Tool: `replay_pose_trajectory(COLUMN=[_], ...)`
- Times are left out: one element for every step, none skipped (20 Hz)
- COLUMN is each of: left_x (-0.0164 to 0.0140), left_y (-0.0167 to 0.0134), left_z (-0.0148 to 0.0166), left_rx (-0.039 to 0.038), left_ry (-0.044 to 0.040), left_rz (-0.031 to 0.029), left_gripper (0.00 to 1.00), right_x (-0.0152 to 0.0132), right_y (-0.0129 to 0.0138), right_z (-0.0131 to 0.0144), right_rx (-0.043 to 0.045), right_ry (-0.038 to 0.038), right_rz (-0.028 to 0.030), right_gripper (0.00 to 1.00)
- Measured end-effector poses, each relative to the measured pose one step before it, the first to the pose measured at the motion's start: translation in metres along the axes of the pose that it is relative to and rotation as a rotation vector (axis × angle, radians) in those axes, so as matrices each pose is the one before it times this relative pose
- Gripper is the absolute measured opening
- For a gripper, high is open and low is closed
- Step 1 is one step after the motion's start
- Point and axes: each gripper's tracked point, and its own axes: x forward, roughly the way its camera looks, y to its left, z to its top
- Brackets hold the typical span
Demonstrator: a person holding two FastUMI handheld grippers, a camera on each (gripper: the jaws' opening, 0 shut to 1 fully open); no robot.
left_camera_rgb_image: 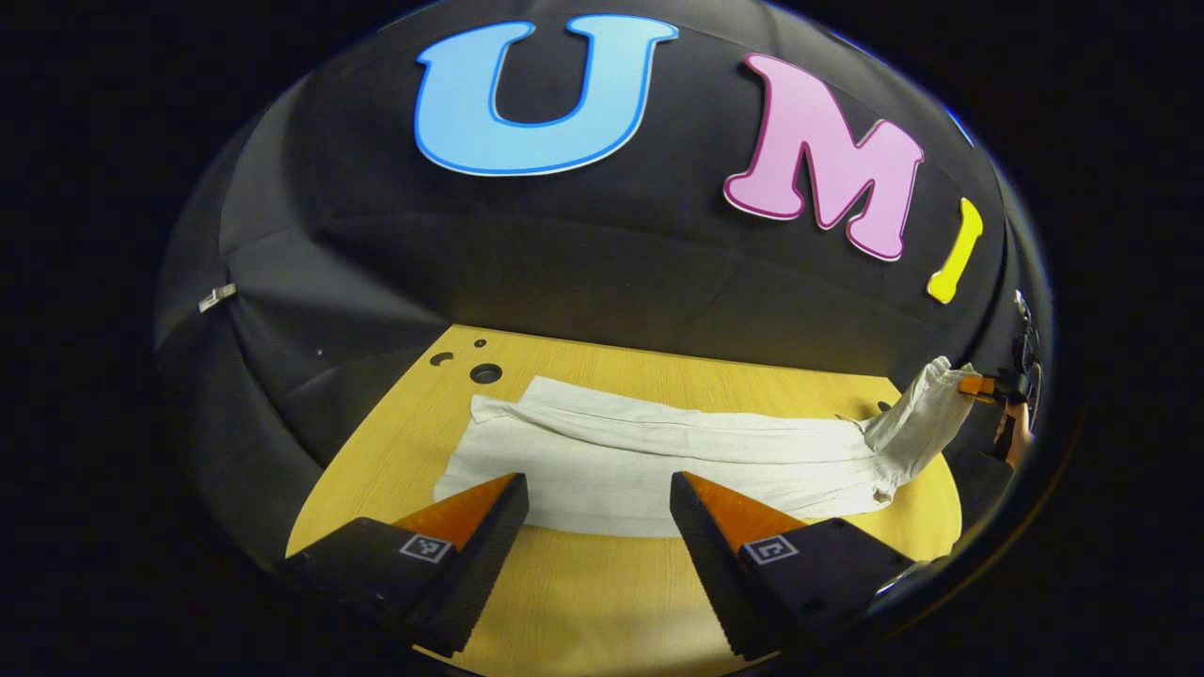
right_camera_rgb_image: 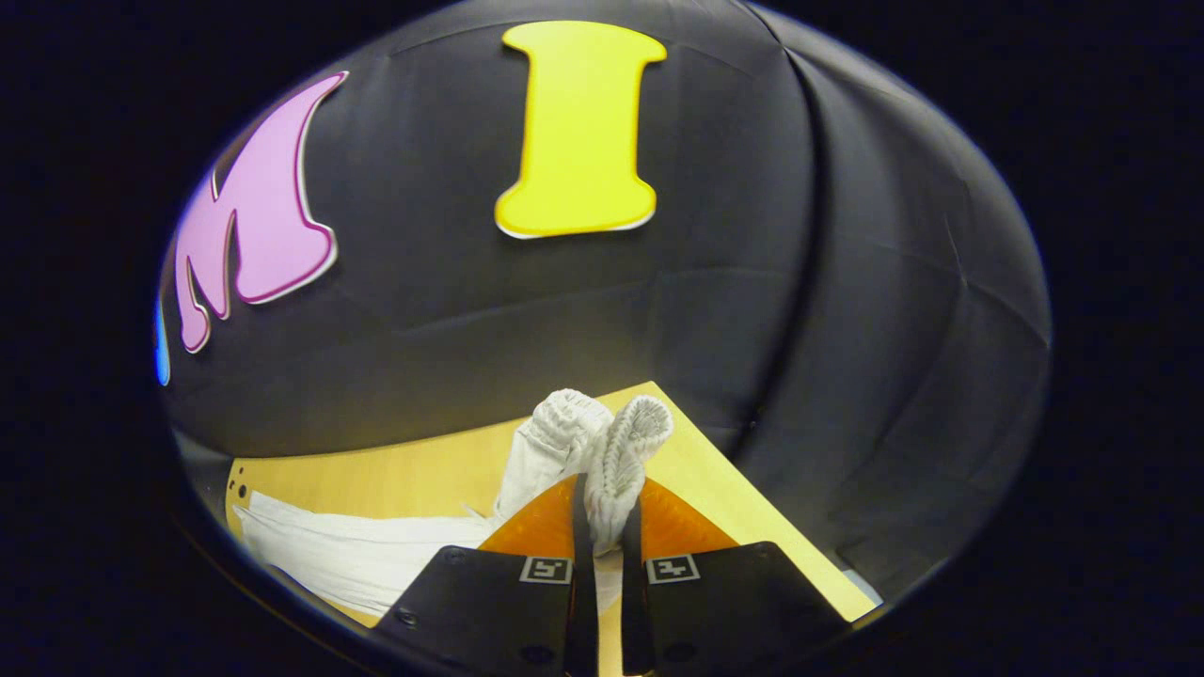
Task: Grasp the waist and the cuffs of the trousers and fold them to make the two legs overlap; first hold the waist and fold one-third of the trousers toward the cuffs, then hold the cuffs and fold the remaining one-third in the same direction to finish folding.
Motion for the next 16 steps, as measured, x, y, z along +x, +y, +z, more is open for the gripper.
replay_pose_trajectory(left_x=[-0.00202,-0.00224,-0.00202,-0.00310,-0.00309,-0.00313,-0.00056,-0.00313,-0.00140,-0.00164,-0.00047,-0.00090,0.00012,0.00045,0.00164,0.00222], left_y=[0.00479,0.00600,0.00736,0.00773,0.00894,0.00750,0.00734,0.00650,0.00543,0.00652,0.00698,0.00694,0.00570,0.00619,0.00607,0.00553], left_z=[0.00057,0.00081,-0.00077,-0.00026,-0.00037,0.00031,-0.00073,-0.00072,-0.00157,-0.00117,-0.00140,-0.00158,-0.00090,-0.00059,-0.00209,-0.00287], left_rx=[-0.02085,-0.01762,-0.00977,-0.00143,0.00285,0.00350,0.00066,-0.00319,-0.00580,-0.00605,-0.00486,-0.00413,-0.00401,-0.00429,-0.00669,-0.01043], left_ry=[-0.00890,-0.00652,-0.00069,0.00175,0.00146,0.00021,0.00092,0.00522,0.00578,0.00357,0.00305,0.00472,0.00086,-0.00288,-0.00054,0.00452], left_rz=[-0.01008,-0.00713,-0.00026,0.00226,0.00332,0.00375,0.00319,0.00011,-0.00250,0.00040,0.00302,0.00456,0.00304,0.00177,0.00176,0.00218], left_gripper=[0.96,0.96,0.96,0.96,0.96,0.96,0.96,0.96,0.96,0.96,0.96,0.96,0.96,0.96,0.96,0.92], right_x=[-0.00947,-0.00909,-0.00770,-0.01095,-0.01272,-0.00897,-0.01007,-0.01071,-0.01235,-0.00540,-0.00366,0.00052,0.00754,0.00199,0.00442,-0.00002], right_y=[-0.00637,-0.00177,-0.01326,-0.00599,-0.00786,-0.00521,-0.00778,-0.00897,-0.00791,-0.01117,-0.00921,-0.00781,0.00334,0.00335,0.00277,-0.00020], right_z=[0.00211,0.00289,0.00293,0.00233,0.00180,0.00351,0.00338,0.00197,0.00036,0.00304,0.00227,0.00269,0.00266,0.00624,-0.00131,0.00099], right_rx=[0.00585,-0.00010,-0.00044,0.00250,0.00374,0.00200,-0.00538,-0.00624,-0.00188,-0.00068,-0.00236,-0.00286,-0.00308,-0.00485,-0.01072,-0.01410], right_ry=[-0.00815,-0.00692,-0.00663,-0.00503,-0.00365,-0.00793,-0.00975,-0.00503,0.00135,0.00641,0.01083,0.01568,0.02270,0.02162,0.01941,0.01736], right_rz=[0.01743,0.01643,0.01642,0.02141,0.02272,0.03120,0.02780,0.02308,0.02730,0.02694,0.01897,0.01453,0.01143,0.01214,0.00725,0.00686], right_gripper=[0.14,0.13,0.14,0.14,0.14,0.14,0.09,0.14,0.14,0.13,0.13,0.13,0.14,0.14,0.14,0.14])
